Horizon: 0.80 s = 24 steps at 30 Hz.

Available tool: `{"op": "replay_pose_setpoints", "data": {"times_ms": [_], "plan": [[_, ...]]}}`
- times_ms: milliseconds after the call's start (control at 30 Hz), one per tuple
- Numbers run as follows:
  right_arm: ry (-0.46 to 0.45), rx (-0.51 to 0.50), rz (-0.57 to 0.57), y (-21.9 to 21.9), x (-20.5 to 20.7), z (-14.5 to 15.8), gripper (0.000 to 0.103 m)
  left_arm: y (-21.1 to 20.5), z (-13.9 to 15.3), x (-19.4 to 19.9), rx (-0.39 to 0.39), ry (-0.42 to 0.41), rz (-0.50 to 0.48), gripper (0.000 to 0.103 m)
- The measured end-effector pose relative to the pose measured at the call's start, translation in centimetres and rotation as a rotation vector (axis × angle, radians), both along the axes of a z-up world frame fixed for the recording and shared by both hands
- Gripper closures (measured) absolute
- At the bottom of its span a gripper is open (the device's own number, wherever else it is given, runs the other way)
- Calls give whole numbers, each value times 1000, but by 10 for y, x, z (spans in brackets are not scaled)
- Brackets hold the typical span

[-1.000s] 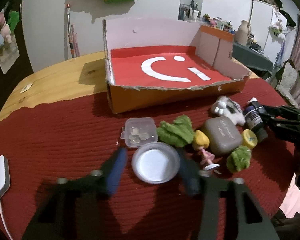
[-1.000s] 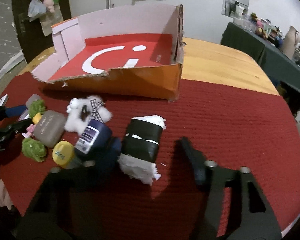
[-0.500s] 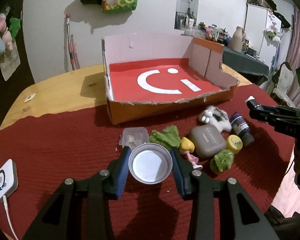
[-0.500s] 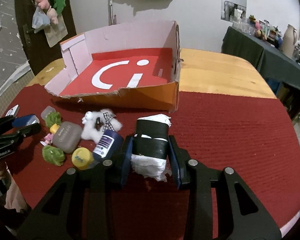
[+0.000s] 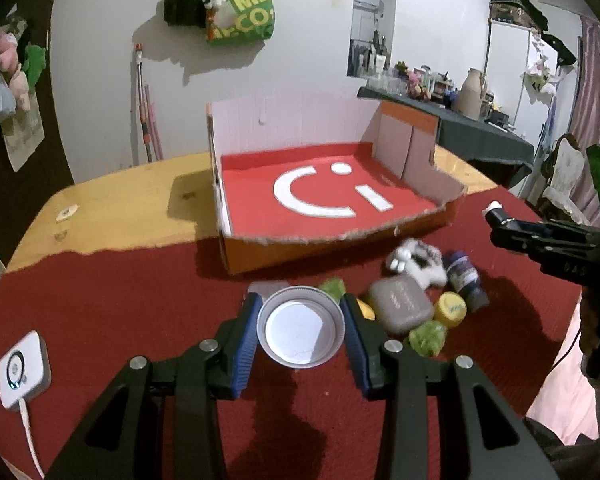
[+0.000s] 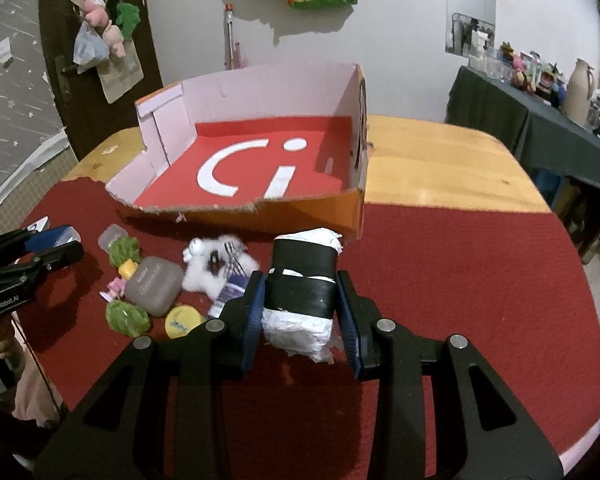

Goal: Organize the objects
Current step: 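Carry the cup lid and the roll into the box with both tools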

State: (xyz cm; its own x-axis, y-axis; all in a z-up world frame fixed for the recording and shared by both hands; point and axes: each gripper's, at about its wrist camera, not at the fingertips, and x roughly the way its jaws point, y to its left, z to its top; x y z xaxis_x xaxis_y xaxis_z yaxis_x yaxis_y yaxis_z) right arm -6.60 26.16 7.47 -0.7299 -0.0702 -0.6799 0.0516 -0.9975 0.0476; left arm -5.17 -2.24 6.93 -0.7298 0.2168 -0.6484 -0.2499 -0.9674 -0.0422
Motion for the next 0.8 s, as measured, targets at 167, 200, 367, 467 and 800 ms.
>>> {"op": "replay_pose_setpoints", "data": {"times_ms": [167, 200, 367, 467, 800], "plan": [[29, 1, 22, -2, -11, 16, 70, -1, 18, -13, 4, 32, 3, 61], [34, 5, 28, -3, -13, 19, 70, -1, 22, -18, 3, 37, 4, 61], [42, 9, 60, -4, -36, 34, 70, -1, 36, -45, -2, 40, -7, 61], [28, 19, 76, -4, -57, 39, 70, -1, 38, -65, -12, 19, -15, 61], [-136, 60, 129, -8, -136, 17, 70, 9, 11, -132, -109, -125, -51, 61]]}}
